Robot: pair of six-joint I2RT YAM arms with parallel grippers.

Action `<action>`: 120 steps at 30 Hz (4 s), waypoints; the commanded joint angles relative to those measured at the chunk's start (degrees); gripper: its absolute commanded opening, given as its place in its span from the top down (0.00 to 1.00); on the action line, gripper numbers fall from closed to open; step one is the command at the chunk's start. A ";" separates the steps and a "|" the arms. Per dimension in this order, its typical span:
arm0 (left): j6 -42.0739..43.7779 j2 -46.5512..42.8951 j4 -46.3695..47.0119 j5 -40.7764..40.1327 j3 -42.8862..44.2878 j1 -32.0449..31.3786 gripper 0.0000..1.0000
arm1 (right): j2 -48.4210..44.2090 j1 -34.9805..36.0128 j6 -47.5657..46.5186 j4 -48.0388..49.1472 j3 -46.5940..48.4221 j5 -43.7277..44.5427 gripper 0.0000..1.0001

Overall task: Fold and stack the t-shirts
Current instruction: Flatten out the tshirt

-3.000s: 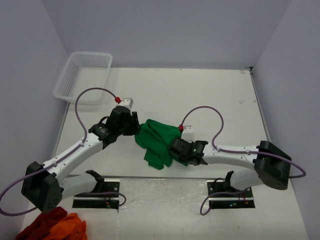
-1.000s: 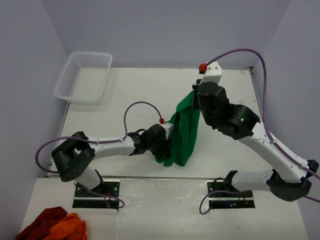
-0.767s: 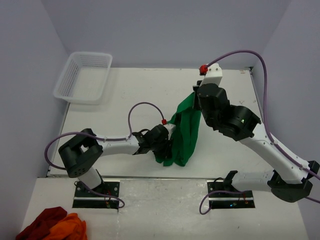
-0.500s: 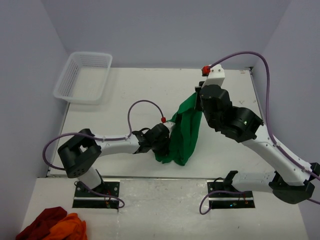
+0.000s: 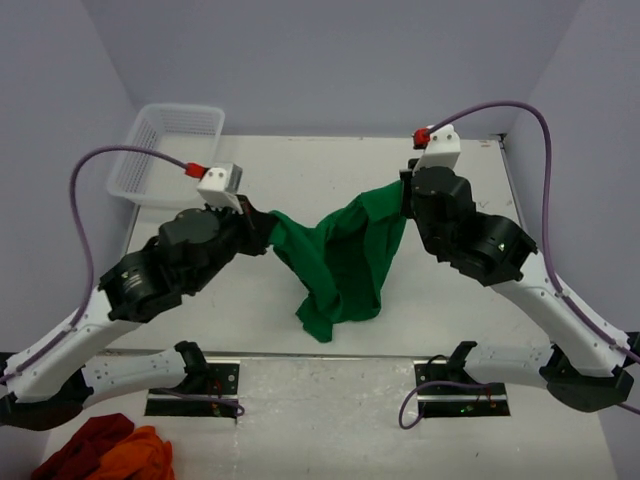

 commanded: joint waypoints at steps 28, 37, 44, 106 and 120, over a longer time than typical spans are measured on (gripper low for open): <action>10.35 -9.51 -7.55 -5.45 20.73 -0.18 1.00 | -16.26 -0.03 -13.09 -3.38 22.34 -20.04 1.00; -8.73 7.00 -10.57 -17.97 3.16 3.84 1.00 | -2.46 -2.75 -9.76 1.27 12.16 -11.94 1.00; -5.57 16.41 0.87 3.40 -8.72 33.44 1.00 | 8.94 -12.40 -0.71 4.97 -3.58 -20.90 1.00; -6.27 44.81 9.75 17.22 -14.34 -3.34 0.74 | 2.39 -23.41 7.74 13.23 -32.41 -46.22 0.27; -6.89 48.68 9.48 15.19 -14.08 -4.05 1.00 | -3.68 -8.39 15.12 10.95 -39.18 -43.33 0.43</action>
